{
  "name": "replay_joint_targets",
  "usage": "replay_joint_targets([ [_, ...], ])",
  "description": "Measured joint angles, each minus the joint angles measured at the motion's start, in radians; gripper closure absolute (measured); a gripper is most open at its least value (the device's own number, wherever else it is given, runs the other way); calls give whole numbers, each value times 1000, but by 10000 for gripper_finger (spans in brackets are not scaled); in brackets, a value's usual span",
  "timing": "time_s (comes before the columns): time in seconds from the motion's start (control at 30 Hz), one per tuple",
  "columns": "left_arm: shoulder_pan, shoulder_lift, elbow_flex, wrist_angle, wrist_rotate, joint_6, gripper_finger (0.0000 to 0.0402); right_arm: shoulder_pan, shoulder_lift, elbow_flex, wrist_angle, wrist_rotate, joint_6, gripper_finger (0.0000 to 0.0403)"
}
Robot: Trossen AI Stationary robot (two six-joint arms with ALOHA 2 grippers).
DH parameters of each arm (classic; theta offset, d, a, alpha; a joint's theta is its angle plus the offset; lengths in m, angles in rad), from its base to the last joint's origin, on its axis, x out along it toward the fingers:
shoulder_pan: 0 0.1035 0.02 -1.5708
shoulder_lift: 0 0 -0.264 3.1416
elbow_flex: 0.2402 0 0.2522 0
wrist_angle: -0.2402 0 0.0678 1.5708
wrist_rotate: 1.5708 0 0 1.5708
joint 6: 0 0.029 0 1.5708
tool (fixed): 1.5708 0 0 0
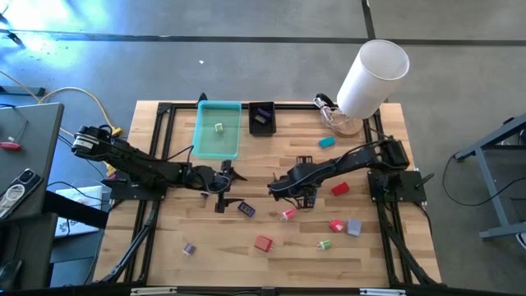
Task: Pick & Place Office items
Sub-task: Put the top pink charger adapter into the green bin
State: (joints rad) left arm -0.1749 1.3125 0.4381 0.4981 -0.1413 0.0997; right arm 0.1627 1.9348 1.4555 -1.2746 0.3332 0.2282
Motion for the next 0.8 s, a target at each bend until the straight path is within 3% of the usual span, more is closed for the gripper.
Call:
replay_joint_targets([
  [0.17,-17,0,0,19,60,-47,66,12,-98,0,-55,2,94,266],
  [0.53,-47,-1,0,71,58,-55,66,85,-308,-1,-121,27,198,266],
  [0.8,-50,-1,0,78,58,98,66,150,-539,-100,-97,113,341,266],
])
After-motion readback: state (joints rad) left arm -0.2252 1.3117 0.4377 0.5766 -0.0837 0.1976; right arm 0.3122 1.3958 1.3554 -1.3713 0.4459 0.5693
